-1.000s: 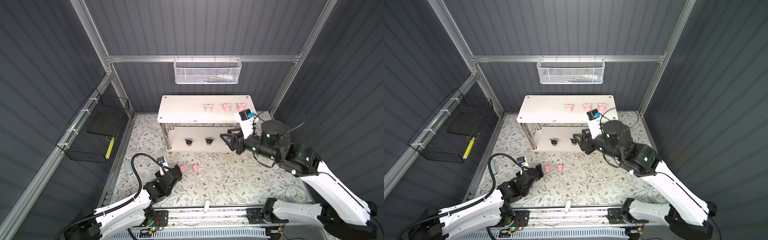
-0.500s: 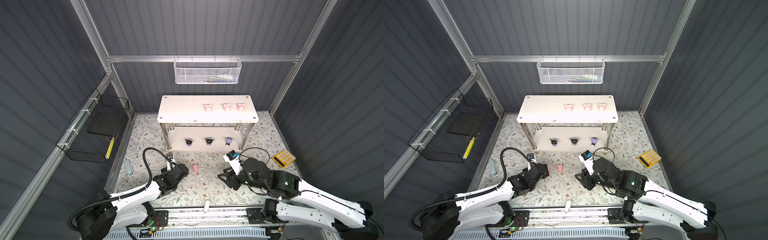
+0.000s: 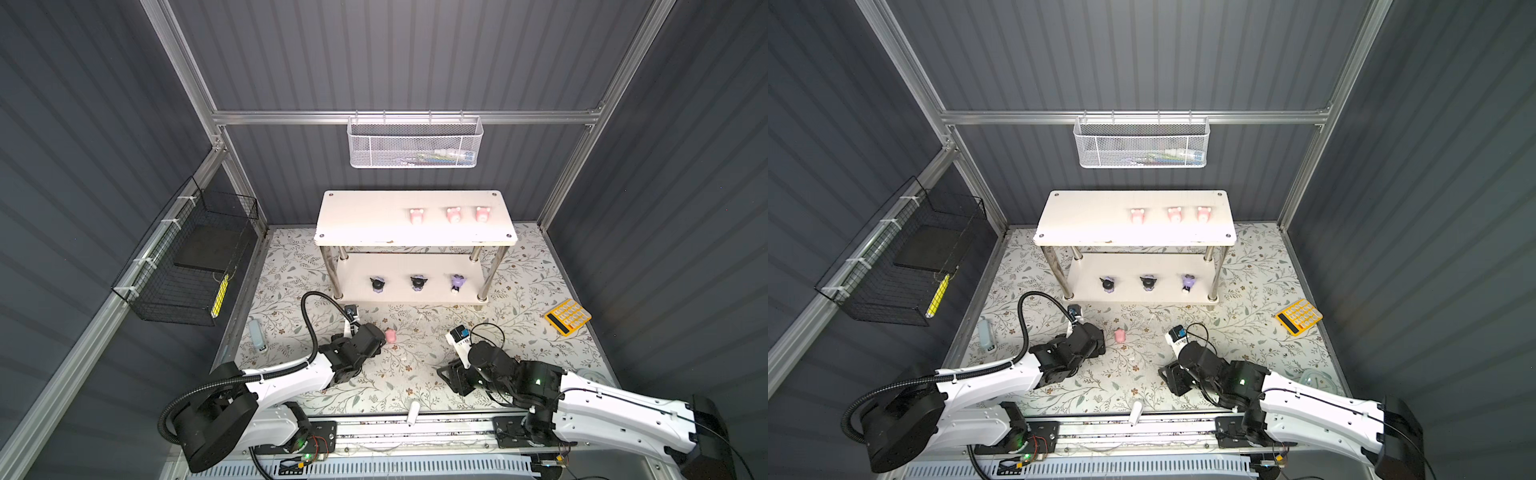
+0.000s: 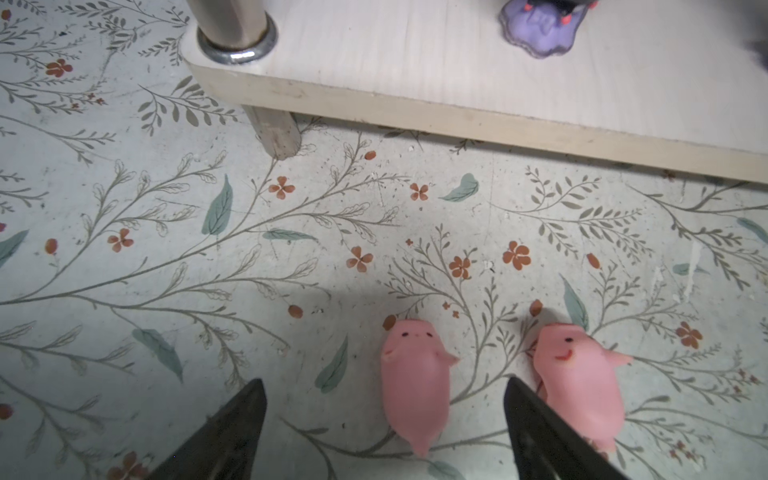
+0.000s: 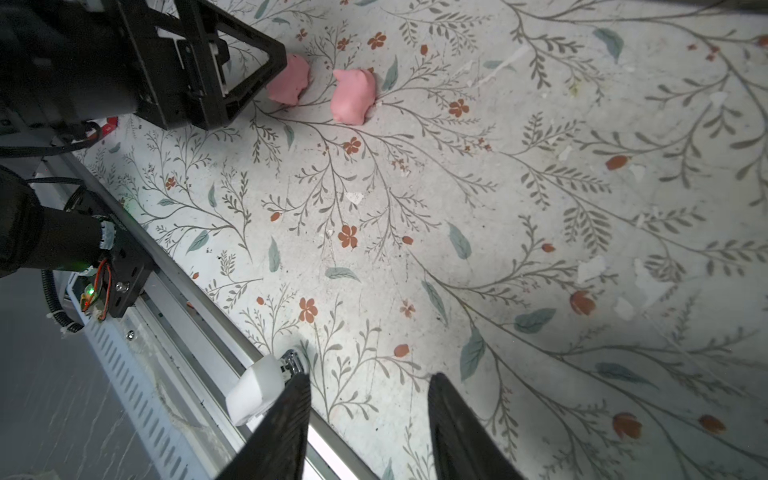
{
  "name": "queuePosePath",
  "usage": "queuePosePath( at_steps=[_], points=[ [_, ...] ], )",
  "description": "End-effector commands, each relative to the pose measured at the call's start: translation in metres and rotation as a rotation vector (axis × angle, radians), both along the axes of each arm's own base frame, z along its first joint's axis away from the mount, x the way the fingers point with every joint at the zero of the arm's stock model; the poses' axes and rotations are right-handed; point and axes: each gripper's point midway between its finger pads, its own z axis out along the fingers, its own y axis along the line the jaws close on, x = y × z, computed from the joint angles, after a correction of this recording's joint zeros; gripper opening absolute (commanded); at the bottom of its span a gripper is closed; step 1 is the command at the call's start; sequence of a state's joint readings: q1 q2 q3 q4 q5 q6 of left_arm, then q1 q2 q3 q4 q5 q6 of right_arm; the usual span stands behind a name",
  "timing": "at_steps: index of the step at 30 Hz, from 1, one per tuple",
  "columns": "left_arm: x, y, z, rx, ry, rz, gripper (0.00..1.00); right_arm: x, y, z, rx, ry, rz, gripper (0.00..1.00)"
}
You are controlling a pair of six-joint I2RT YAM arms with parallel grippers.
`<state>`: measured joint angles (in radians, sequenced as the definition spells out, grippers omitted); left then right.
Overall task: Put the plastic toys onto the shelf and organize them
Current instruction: 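Lower the left gripper and close it on the nearer pink pig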
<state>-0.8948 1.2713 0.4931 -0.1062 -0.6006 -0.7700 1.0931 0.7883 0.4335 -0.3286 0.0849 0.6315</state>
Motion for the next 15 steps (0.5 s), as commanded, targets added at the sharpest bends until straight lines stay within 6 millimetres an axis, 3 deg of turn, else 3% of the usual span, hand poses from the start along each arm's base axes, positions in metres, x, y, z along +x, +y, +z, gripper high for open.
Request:
queuePosePath(
  at_steps=[1,15],
  points=[
    [0.007,-0.009,0.005,-0.023,-0.004,0.005,0.89,0.007,-0.001,0.002,0.046,-0.017,-0.063,0.49],
    [0.011,-0.018,-0.017,-0.016,0.045,0.015,0.81,0.010,-0.007,-0.016,0.010,-0.002,-0.088,0.49]
  ],
)
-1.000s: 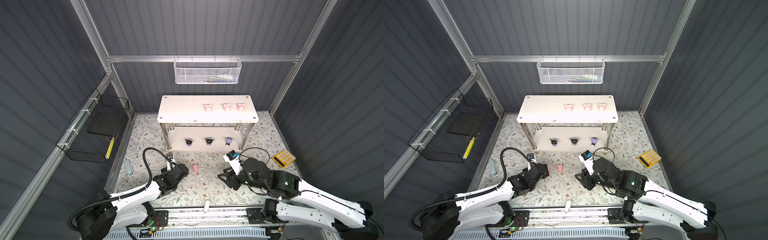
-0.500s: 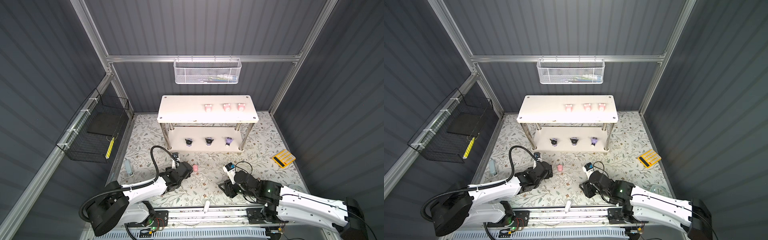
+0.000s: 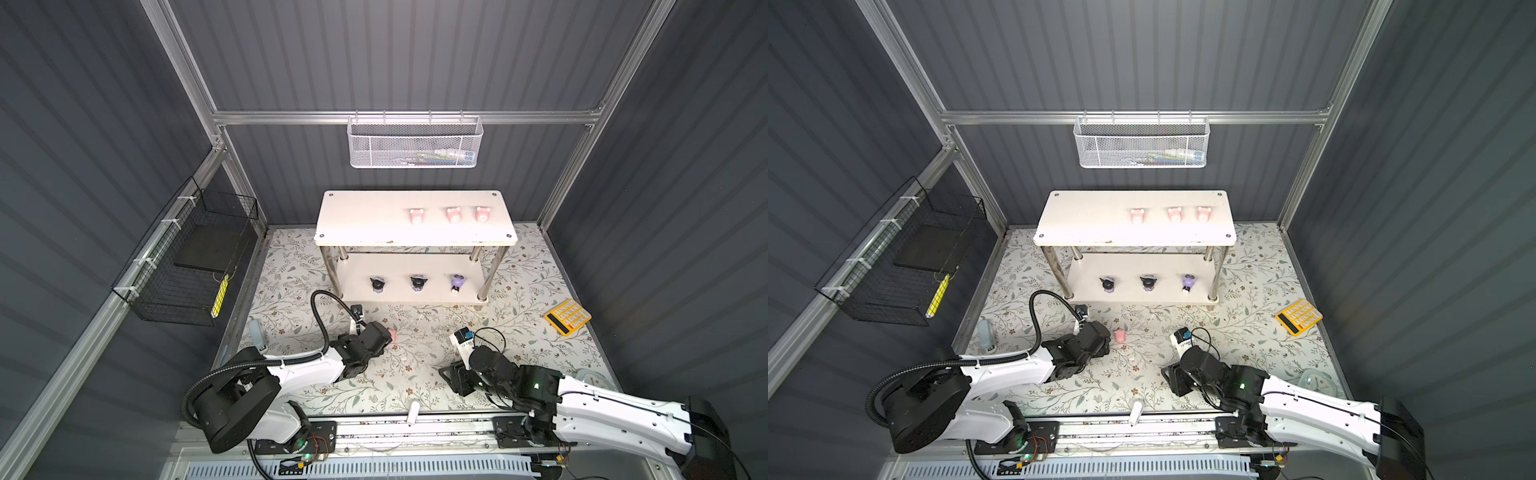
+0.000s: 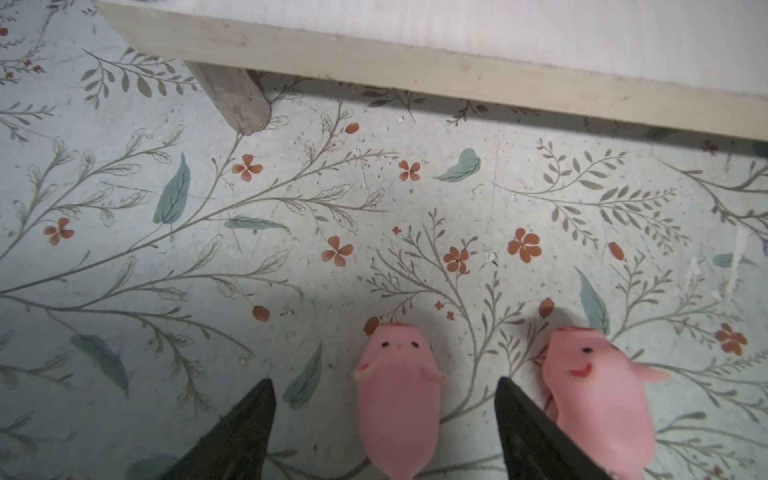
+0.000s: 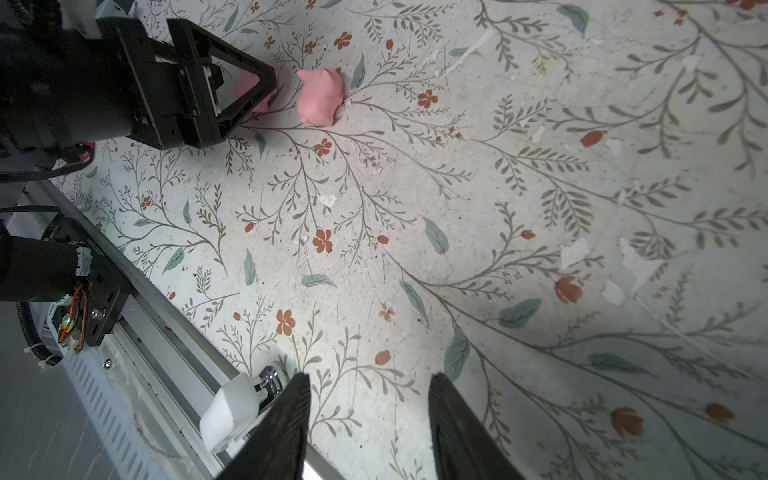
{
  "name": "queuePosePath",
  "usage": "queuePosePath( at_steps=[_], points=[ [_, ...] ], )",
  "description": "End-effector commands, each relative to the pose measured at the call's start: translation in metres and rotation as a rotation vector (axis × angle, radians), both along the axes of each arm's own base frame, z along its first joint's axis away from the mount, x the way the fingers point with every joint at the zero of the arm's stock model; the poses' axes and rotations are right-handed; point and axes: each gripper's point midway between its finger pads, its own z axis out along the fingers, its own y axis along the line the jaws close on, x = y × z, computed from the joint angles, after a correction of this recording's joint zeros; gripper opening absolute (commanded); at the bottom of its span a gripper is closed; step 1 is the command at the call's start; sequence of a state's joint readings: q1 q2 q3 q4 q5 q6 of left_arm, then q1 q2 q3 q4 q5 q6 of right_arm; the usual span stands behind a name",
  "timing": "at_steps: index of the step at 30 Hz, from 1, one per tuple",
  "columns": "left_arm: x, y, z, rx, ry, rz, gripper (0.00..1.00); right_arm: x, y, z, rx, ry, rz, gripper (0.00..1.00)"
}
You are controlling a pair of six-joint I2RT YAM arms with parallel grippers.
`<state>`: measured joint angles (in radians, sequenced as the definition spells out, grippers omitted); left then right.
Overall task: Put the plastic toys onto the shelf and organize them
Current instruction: 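Lower the left gripper and close it on the nearer pink pig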
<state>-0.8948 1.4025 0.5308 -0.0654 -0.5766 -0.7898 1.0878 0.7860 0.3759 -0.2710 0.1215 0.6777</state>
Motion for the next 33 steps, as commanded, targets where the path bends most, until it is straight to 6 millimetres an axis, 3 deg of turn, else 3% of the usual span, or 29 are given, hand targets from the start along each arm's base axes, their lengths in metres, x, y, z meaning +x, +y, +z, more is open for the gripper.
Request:
queuePosePath(
  at_steps=[1,16,23,26,33],
  points=[
    [0.007,-0.008,0.002,-0.032,-0.003,0.013,0.79,0.005,-0.001,-0.003,0.000,-0.005,-0.025,0.49],
    [0.008,-0.014,-0.012,-0.037,0.019,0.007,0.64,0.008,-0.001,-0.008,-0.012,0.019,-0.025,0.49],
    [0.008,-0.016,-0.016,-0.038,0.026,0.003,0.50,0.009,0.001,-0.009,-0.016,0.026,-0.027,0.49],
    [0.008,-0.018,-0.016,-0.042,0.029,0.000,0.43,0.010,0.002,-0.012,-0.021,0.035,-0.024,0.49],
    [0.007,-0.015,-0.012,-0.045,0.025,0.003,0.39,0.010,0.005,-0.015,-0.027,0.045,-0.013,0.48]
  ],
)
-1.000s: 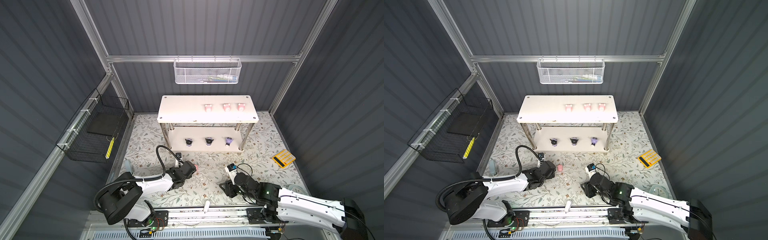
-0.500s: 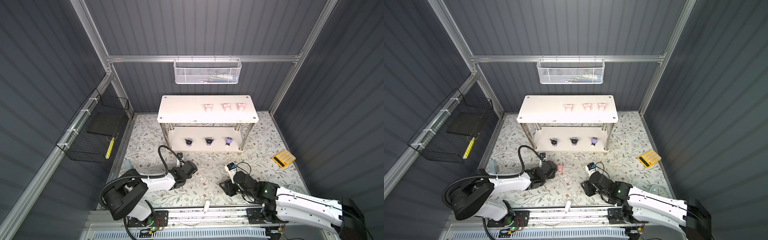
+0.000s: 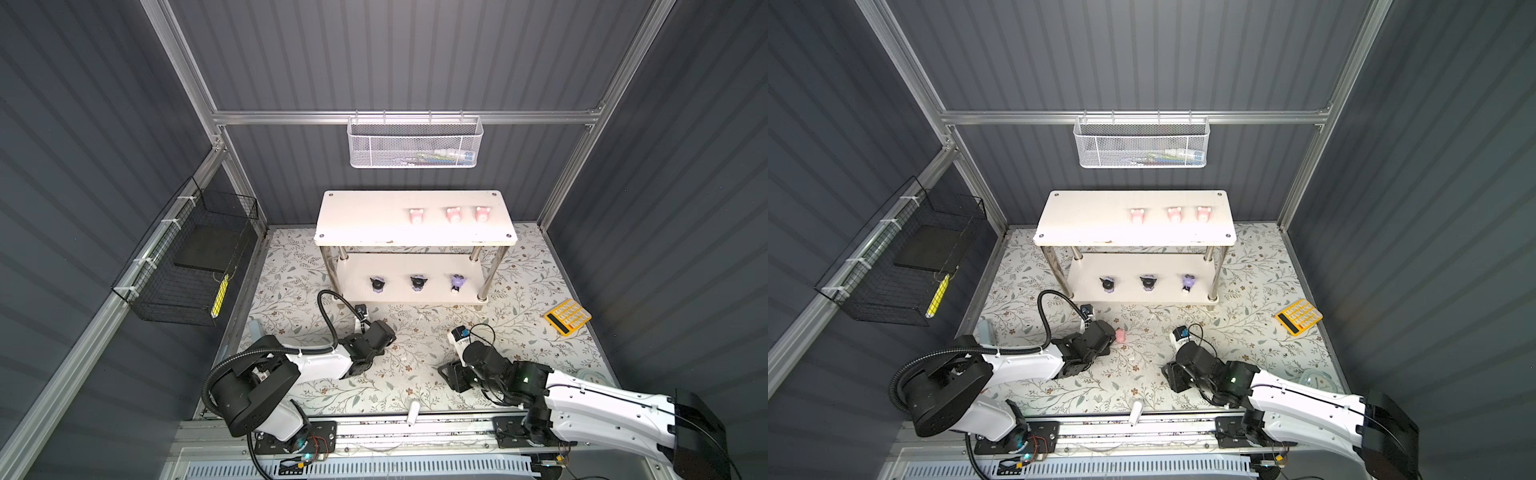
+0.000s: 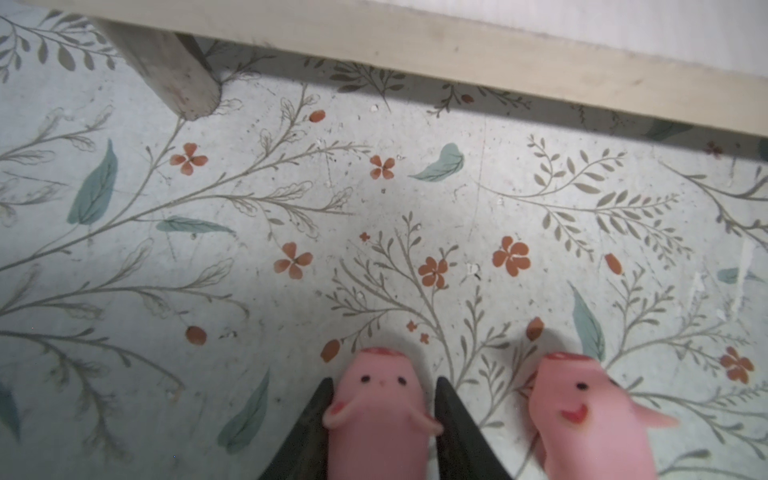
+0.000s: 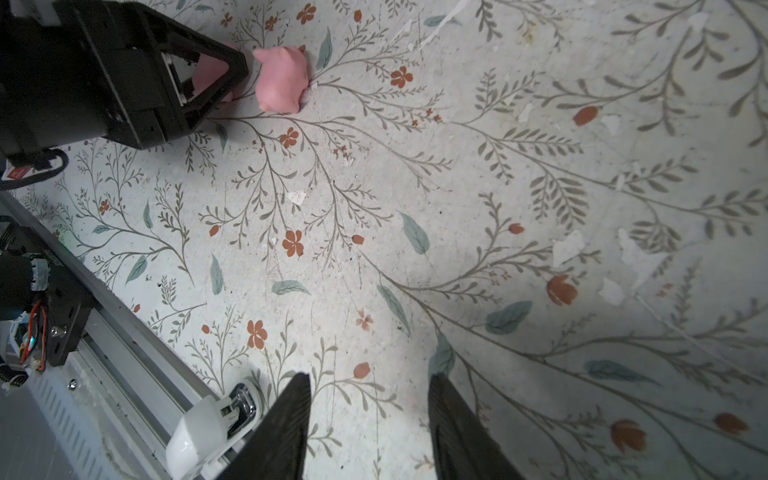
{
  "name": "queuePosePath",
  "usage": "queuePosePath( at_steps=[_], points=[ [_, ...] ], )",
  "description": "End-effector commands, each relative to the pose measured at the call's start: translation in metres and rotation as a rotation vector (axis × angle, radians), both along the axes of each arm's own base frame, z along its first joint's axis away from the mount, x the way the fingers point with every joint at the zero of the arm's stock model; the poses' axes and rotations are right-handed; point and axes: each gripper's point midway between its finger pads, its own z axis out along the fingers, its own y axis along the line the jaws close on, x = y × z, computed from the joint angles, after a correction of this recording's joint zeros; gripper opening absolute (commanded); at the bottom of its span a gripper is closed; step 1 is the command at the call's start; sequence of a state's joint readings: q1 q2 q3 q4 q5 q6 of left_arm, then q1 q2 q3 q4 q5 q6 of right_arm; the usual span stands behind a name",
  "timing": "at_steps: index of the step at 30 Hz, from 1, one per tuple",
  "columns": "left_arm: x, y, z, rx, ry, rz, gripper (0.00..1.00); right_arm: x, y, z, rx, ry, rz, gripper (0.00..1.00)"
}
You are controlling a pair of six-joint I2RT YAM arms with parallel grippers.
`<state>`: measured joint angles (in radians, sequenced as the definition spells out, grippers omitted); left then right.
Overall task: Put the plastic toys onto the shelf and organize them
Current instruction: 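Lower the left gripper and close it on the nearer pink pig, then lift the pink pig with the left gripper up over the top shelf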
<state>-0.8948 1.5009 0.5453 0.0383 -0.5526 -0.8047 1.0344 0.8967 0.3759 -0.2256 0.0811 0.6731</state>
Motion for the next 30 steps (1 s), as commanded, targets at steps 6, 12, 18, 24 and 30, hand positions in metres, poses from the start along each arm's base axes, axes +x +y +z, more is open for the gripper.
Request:
queuePosePath(
  at_steps=[6,12,18,24,30],
  points=[
    [-0.005,0.004,0.013,0.004,0.026,-0.006,0.36,0.003,0.006,0.003,0.014,0.001,0.013,0.48],
    [-0.009,0.009,0.036,0.015,0.024,-0.020,0.35,0.004,0.008,0.002,0.015,0.001,0.017,0.48],
    [-0.017,0.010,0.067,0.018,0.074,-0.035,0.34,0.004,0.009,0.000,0.005,0.016,0.026,0.48],
    [-0.026,0.010,0.122,0.018,0.116,-0.063,0.34,0.004,0.009,0.000,-0.007,0.021,0.029,0.48],
    [-0.025,0.006,0.214,-0.012,0.066,-0.118,0.34,0.006,0.009,0.003,-0.012,0.018,0.027,0.48]
  ],
)
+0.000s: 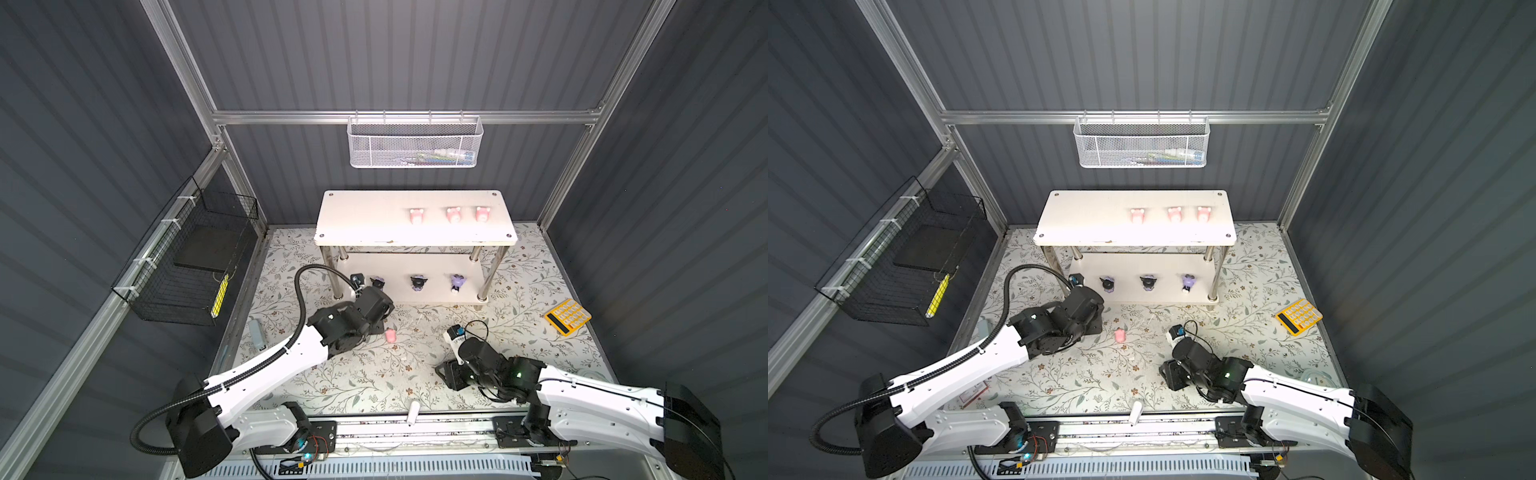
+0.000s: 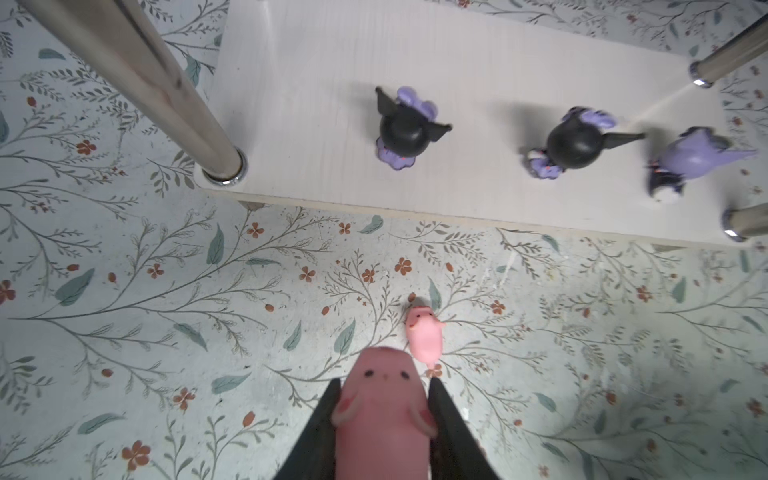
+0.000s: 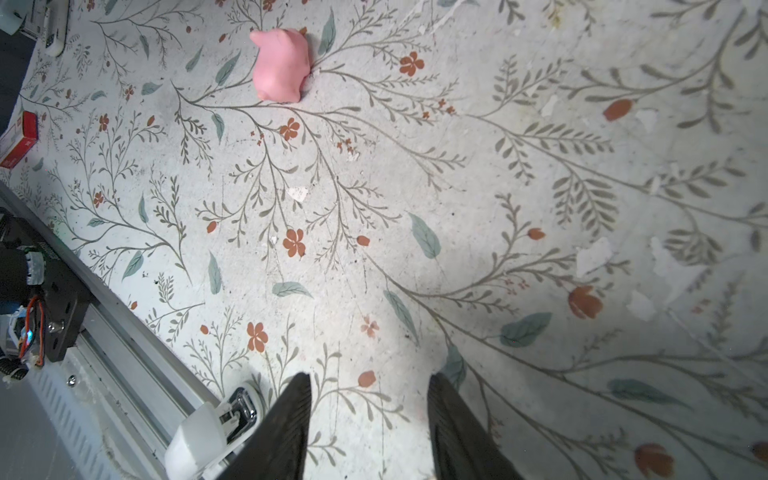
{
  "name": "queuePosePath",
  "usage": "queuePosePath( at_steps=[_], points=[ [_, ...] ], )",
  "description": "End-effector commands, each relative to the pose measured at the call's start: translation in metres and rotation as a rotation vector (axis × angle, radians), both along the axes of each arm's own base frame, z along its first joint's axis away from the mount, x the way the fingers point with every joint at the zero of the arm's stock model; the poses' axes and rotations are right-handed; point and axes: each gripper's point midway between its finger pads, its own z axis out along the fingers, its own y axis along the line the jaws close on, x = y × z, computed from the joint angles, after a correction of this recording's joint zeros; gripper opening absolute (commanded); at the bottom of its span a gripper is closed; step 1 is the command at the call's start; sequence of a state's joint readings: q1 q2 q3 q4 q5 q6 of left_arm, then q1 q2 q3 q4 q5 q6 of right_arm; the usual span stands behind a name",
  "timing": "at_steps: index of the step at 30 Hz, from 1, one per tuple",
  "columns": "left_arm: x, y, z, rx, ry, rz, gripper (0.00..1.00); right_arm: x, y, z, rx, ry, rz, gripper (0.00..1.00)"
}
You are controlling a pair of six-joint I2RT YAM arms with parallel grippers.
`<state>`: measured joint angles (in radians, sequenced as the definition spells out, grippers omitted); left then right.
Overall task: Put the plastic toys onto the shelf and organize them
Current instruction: 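Lift the pink pig with the left gripper up over the top shelf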
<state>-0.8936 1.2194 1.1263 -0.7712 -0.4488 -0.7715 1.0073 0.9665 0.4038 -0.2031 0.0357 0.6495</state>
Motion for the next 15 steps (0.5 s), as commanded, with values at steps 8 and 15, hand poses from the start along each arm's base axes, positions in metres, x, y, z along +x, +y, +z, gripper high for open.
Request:
queuePosePath(
  at_steps=[8,15],
  points=[
    [-0.008,-0.001,0.134,0.011,-0.052,-0.141,0.36,0.004,0.005,0.001,-0.006,0.009,0.002,0.48],
    [0.020,-0.017,0.188,0.051,-0.175,-0.173,0.36,0.005,0.007,0.002,-0.003,0.005,0.009,0.48]
  ],
)
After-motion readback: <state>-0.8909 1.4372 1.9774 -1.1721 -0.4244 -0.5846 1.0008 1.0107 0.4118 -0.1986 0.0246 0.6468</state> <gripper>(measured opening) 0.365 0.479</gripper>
